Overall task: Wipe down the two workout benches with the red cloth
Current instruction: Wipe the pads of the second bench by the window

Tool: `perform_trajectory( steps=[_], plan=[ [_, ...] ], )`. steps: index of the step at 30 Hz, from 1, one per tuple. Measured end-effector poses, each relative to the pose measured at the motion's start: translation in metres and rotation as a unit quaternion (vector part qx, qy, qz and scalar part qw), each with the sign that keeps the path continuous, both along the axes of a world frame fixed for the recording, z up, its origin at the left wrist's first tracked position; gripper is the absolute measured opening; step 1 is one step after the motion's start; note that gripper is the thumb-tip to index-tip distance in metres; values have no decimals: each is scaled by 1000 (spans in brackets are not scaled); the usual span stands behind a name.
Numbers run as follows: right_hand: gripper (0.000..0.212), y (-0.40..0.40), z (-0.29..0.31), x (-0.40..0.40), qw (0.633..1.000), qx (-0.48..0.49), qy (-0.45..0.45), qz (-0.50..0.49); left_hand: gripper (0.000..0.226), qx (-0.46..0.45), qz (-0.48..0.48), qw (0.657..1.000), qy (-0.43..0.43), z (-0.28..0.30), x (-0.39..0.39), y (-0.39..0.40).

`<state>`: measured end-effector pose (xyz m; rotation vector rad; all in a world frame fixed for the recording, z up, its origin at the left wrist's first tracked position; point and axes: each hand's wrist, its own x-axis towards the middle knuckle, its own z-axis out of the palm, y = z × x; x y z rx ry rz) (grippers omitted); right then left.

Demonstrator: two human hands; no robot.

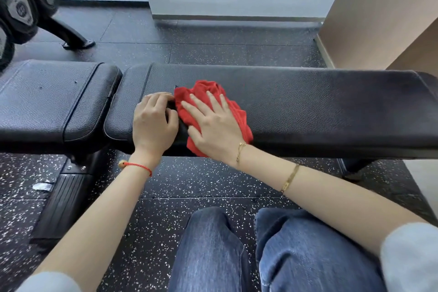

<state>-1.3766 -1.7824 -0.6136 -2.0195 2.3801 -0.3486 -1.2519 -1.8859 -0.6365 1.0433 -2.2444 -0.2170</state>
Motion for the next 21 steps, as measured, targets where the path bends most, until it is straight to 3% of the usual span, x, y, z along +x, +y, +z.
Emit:
perform_trajectory(
  steps=[5,11,13,17,21],
  plan=[
    [56,33,-1,-47,999,-25,-10,-47,28,-3,-7,1000,-1,0,2,0],
    [55,82,6,-151,959,-27,-22,-281,30,-4,-4,1000,-2,-1,1,-1],
    [54,72,7,-158,948,-6,-22,-317,31,-6,2,1000,-6,-1,1,0],
    [56,27,11,-133,965,15,-26,-260,31,-4,7,1000,-9,-1,0,3],
    [56,2,13,-87,996,27,-23,-81,31,-2,0,1000,-7,1,1,3]
  ],
)
